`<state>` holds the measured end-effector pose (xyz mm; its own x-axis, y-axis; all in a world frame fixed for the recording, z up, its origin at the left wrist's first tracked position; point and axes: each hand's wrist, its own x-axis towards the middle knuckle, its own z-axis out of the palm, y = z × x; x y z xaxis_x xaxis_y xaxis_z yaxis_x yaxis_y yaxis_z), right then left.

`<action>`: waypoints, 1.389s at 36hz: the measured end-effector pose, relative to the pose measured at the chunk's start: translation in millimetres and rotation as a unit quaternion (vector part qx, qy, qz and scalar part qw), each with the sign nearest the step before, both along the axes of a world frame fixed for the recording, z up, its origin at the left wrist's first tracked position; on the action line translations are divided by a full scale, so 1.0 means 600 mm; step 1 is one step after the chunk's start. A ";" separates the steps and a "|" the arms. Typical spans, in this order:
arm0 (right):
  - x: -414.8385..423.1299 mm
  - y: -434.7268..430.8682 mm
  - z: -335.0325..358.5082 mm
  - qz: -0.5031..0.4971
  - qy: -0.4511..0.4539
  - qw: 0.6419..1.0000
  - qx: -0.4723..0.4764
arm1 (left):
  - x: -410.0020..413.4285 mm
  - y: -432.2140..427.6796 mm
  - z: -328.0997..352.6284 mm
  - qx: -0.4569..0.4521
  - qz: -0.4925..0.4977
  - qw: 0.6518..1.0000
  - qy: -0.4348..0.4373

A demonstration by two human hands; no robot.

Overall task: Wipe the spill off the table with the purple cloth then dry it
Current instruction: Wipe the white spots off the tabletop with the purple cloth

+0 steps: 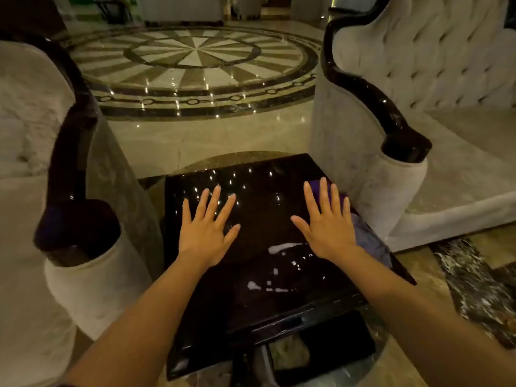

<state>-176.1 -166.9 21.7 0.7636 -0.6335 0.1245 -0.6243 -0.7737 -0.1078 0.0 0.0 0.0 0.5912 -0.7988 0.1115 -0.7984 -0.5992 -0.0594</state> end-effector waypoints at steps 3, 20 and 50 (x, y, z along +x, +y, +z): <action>0.008 -0.007 -0.055 -0.006 0.002 1.000 -0.005 | 0.011 -0.010 -0.063 0.009 0.001 1.000 -0.005; 0.021 -0.062 -0.181 -0.003 -0.010 1.000 0.019 | 0.040 -0.040 -0.246 -0.012 0.048 0.981 0.189; 0.120 -0.392 -0.240 -0.093 0.042 0.986 0.129 | 0.058 -0.039 -0.269 0.046 0.114 0.974 0.189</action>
<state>-104.3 -401.8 -122.4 0.6316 -0.7662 -0.1179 -0.7681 -0.5980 -0.2288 34.6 -23.5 -161.1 0.7390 -0.6387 -0.2141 -0.6207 -0.7692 0.1519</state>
